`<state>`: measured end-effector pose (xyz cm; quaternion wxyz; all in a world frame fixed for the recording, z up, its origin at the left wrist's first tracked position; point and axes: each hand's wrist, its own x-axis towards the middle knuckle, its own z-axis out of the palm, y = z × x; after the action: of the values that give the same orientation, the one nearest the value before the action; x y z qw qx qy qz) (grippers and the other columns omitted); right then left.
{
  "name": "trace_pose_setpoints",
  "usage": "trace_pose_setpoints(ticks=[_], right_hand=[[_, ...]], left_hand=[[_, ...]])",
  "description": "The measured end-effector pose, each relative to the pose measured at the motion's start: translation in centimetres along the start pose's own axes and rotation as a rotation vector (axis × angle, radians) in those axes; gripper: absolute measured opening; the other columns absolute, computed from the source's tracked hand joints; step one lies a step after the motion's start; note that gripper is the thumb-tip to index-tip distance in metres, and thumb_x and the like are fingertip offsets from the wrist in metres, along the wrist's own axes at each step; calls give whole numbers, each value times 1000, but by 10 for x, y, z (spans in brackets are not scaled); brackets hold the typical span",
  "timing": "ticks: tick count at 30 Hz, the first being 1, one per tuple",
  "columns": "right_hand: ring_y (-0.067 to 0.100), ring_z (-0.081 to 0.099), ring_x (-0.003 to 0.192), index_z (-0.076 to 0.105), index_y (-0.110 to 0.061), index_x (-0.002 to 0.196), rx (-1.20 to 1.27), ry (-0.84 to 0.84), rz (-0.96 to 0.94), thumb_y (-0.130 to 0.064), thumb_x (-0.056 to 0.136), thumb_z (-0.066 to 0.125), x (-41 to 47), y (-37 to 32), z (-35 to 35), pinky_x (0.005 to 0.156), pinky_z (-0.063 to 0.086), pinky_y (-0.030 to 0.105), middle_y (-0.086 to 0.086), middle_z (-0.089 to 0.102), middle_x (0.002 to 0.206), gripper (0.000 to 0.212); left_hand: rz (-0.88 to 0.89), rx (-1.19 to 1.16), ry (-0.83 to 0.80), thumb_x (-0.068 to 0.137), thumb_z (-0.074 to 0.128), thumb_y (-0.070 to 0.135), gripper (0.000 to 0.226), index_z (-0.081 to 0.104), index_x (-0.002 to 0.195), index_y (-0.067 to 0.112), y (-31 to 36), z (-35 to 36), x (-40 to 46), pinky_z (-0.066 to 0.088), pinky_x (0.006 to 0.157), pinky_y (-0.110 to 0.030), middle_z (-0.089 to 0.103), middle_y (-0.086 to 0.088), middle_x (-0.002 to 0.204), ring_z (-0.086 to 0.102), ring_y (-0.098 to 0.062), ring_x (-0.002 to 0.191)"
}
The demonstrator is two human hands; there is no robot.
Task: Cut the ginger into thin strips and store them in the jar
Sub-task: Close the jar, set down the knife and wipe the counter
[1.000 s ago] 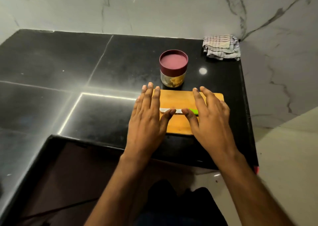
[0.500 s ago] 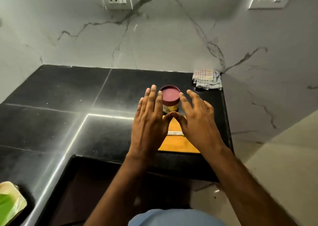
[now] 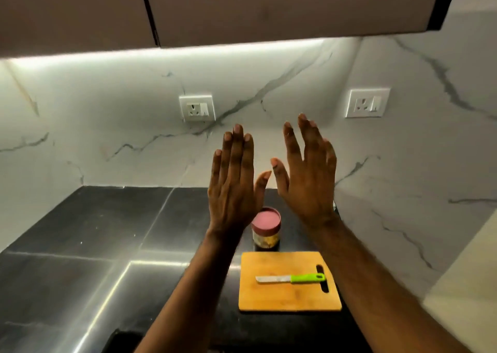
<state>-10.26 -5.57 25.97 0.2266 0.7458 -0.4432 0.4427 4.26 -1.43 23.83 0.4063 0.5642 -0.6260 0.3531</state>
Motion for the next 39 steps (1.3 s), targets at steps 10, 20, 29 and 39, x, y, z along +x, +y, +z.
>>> trace_pose_setpoints(ticks=[10,20,29,39], right_hand=[[25,13,147,22,-22,152,-128,212,66,-53,99,31,134,0,-35,115,16,50,9,17,159,63],[24,3,148,12,-21,154,-100,14,97,-58,98,23,89,9,8,114,15,54,5,4,161,68],[23,-2,148,7,-21,154,-112,-183,137,-60,97,26,9,2,71,115,15,52,7,-1,161,72],[22,-1,148,7,-22,154,-82,-431,128,-54,99,27,-57,36,130,115,17,50,8,-5,161,67]], left_hand=[[44,10,144,105,41,38,67,18,157,2,-12,-9,120,19,123,-50,17,-18,165,12,-30,154],[-79,59,48,106,38,41,67,20,157,2,-35,31,89,17,124,-52,13,-17,166,9,-30,155],[-112,19,-131,105,40,42,70,15,158,3,-48,78,12,14,125,-49,9,-18,166,7,-29,155],[-138,-51,-309,105,46,40,66,27,156,3,-46,139,-67,20,123,-49,17,-18,165,13,-29,154]])
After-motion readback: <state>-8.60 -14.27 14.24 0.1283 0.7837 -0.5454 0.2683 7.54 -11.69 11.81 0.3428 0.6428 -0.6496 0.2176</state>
